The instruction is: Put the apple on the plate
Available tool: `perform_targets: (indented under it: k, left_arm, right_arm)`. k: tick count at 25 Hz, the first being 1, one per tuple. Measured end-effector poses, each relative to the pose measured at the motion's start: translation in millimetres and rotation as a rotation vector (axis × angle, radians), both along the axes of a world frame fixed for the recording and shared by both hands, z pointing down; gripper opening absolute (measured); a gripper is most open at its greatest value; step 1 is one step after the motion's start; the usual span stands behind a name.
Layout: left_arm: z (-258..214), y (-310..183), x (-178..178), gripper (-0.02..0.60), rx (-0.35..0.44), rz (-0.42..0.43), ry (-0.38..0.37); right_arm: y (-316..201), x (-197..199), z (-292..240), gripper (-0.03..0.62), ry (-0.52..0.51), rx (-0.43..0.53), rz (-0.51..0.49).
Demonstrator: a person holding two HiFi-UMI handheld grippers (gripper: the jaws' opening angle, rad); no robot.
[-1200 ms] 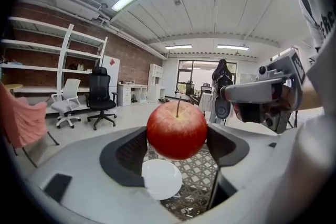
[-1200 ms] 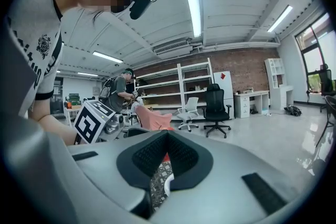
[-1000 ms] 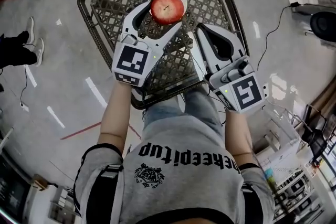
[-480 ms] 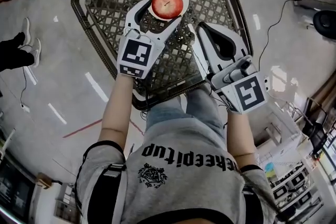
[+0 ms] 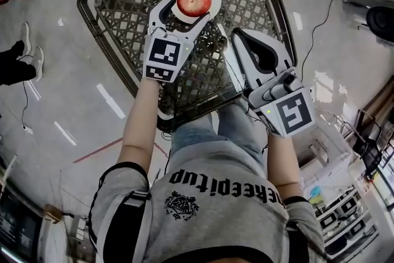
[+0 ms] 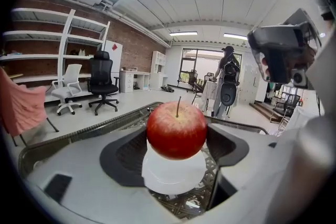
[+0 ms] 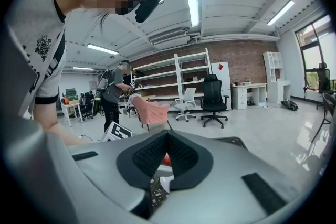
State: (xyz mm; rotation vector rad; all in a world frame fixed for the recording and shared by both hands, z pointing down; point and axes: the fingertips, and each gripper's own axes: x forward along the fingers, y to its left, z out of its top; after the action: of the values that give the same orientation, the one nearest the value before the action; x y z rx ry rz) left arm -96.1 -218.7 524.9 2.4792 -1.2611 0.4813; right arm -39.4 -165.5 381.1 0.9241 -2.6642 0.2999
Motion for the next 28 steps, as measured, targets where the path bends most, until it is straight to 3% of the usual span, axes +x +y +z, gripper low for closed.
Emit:
perform_targets:
  k: [28]
  left_arm:
    - [70, -4, 10, 0.393, -0.091, 0.014, -0.076]
  right_arm:
    - [4, 13, 8, -0.003, 0.051, -0.007, 0.022]
